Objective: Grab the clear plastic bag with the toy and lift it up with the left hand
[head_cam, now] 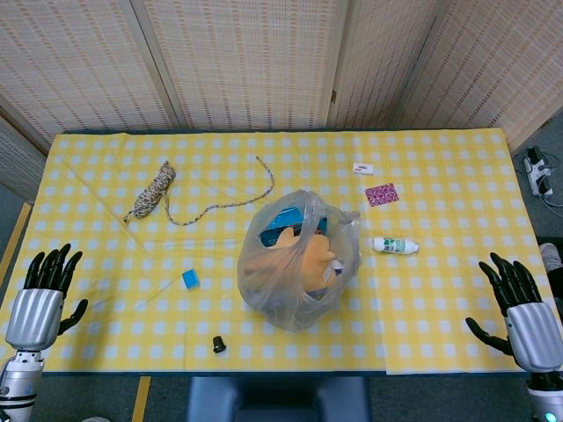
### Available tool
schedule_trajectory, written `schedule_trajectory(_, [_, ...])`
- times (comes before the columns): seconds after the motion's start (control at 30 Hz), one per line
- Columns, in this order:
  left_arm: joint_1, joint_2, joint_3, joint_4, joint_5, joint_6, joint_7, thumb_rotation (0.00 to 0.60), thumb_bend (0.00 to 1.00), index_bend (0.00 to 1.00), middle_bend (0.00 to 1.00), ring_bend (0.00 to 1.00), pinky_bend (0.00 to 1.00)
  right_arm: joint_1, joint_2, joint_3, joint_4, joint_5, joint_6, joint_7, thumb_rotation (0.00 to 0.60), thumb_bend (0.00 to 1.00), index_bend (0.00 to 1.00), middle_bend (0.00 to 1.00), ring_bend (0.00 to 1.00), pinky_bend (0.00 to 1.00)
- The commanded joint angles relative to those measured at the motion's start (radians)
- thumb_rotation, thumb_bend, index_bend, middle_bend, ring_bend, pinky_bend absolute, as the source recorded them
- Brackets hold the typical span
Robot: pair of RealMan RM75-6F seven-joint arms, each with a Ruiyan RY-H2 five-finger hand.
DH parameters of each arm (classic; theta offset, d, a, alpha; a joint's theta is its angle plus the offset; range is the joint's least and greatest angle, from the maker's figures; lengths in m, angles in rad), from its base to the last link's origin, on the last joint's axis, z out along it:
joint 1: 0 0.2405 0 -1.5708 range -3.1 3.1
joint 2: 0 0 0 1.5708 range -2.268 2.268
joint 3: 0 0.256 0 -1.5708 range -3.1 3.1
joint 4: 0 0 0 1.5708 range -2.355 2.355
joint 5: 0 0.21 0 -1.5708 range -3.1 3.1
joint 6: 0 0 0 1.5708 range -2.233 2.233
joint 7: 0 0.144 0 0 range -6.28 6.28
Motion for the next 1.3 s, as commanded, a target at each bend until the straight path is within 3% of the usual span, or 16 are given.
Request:
schedule_trajectory(0.03, [-0.002,0.001,0.003,-0.007,0.0,-0.01,-0.015,0.6,0.34,0.04,0.0,0.0,0.0,0.0,0.002,0.001,0.0,0.0,0.002,0.003,0.6,0.25,0.0,0.0,0.01,0.0])
schedule_trajectory(0.23, [-0.02,0.033,0.035,-0.051,0.046,-0.046,-0.223,0.6,0.34,0.04,0.0,0.0,0.0,-0.01,0.01,-0.003,-0.002,-0.012,0.026,0.016,0.6,0.25,0.0,0.0,0.01,0.0])
schedule_trajectory(0.4, [-0.059,0.107,0.083,-0.103,0.134,-0.073,-0.649,0.6,0.34,0.06,0.01,0.0,0.0,-0.018,0.018,-0.009,-0.004,-0.017,0.037,0.033,0.6,0.25,0.0,0.0,0.01,0.0])
schedule_trajectory(0.5, [-0.091,0.175,0.118,-0.121,0.19,-0.094,-0.839,0.6,0.34,0.06,0.01,0.0,0.0,-0.02,0.021,-0.01,-0.005,-0.02,0.041,0.037,0.6,0.25,0.0,0.0,0.01,0.0])
schedule_trajectory(0.67, [-0.111,0.226,0.142,-0.156,0.237,-0.094,-0.892,0.6,0.31,0.02,0.01,0.0,0.0,-0.018,0.021,-0.009,-0.008,-0.014,0.032,0.039,0.6,0.25,0.0,0.0,0.01,0.0])
schedule_trajectory(1.03, [-0.203,0.311,0.126,-0.256,0.309,-0.006,-1.342,0.6,0.3,0.0,0.0,0.0,0.0,-0.013,0.022,-0.007,-0.012,-0.007,0.019,0.042,0.6,0.25,0.0,0.0,0.01,0.0])
schedule_trajectory(1.3, [-0.278,0.352,0.127,-0.313,0.362,-0.027,-1.433,0.6,0.29,0.0,0.0,0.0,0.0,-0.014,0.022,-0.01,-0.015,-0.013,0.02,0.041,0.6,0.25,0.0,0.0,0.01,0.0])
